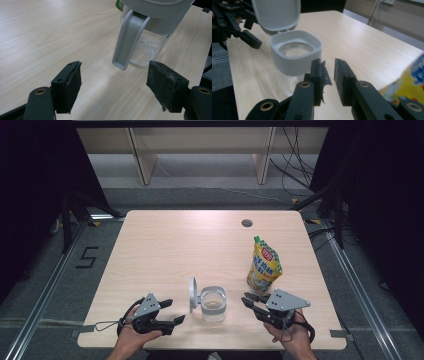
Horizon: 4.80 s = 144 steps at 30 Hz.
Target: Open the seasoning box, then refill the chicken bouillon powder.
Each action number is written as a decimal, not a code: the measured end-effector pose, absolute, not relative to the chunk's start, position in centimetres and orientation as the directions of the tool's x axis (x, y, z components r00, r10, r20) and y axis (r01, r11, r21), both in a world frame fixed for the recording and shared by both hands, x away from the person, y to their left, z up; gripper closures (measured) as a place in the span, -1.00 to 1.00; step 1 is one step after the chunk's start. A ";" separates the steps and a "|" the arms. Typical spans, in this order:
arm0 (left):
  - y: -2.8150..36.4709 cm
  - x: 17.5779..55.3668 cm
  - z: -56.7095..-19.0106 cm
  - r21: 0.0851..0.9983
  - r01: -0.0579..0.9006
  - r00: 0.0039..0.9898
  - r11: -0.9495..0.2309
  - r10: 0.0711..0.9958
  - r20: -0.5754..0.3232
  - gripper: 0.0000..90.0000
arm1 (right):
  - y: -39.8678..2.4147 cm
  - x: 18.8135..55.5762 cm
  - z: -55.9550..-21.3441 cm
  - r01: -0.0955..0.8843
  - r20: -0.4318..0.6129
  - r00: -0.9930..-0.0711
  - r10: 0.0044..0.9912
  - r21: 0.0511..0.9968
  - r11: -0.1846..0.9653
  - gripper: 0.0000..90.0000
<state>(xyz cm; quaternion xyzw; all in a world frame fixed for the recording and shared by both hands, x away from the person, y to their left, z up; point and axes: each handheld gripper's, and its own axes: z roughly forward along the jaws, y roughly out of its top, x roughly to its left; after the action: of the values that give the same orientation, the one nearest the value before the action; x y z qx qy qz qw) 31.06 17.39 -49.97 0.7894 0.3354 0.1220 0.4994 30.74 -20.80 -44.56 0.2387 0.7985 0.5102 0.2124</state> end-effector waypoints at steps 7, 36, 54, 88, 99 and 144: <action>17.4 31.1 -49.9 0.872 0.393 0.754 -0.291 0.645 -0.124 -0.44 | -23.5 30.6 -45.7 0.220 -0.071 -0.745 0.663 0.912 0.345 0.41; 17.0 30.9 -49.6 0.878 0.396 0.760 -0.271 0.633 -0.147 -0.66 | -26.7 32.8 -48.1 0.384 0.043 -0.539 0.841 0.901 0.200 -0.65; 17.0 30.9 -49.7 0.875 0.403 0.754 -0.269 0.640 -0.150 -0.66 | -26.3 35.3 -49.1 0.373 0.053 -0.511 0.858 0.913 0.166 -0.65; 17.0 30.6 -49.5 0.878 0.400 0.749 -0.263 0.646 -0.148 -0.66 | -24.1 38.6 -50.6 0.304 0.059 -0.490 0.870 0.946 0.107 -0.63; 16.9 30.6 -49.5 0.879 0.403 0.751 -0.255 0.642 -0.158 -0.66 | -24.1 39.5 -51.3 0.294 0.050 -0.474 0.879 0.950 0.104 -0.56; 16.7 30.6 -49.2 0.882 0.391 0.760 -0.264 0.633 -0.148 -0.65 | -22.7 40.0 -50.3 0.245 -0.020 -0.442 0.897 0.959 0.142 -0.24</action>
<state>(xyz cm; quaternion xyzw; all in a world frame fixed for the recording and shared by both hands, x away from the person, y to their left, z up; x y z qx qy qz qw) 30.59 16.68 -49.18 0.7861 0.3256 0.1181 0.5119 39.98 -22.65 -50.29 0.4180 0.6830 0.5043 0.3232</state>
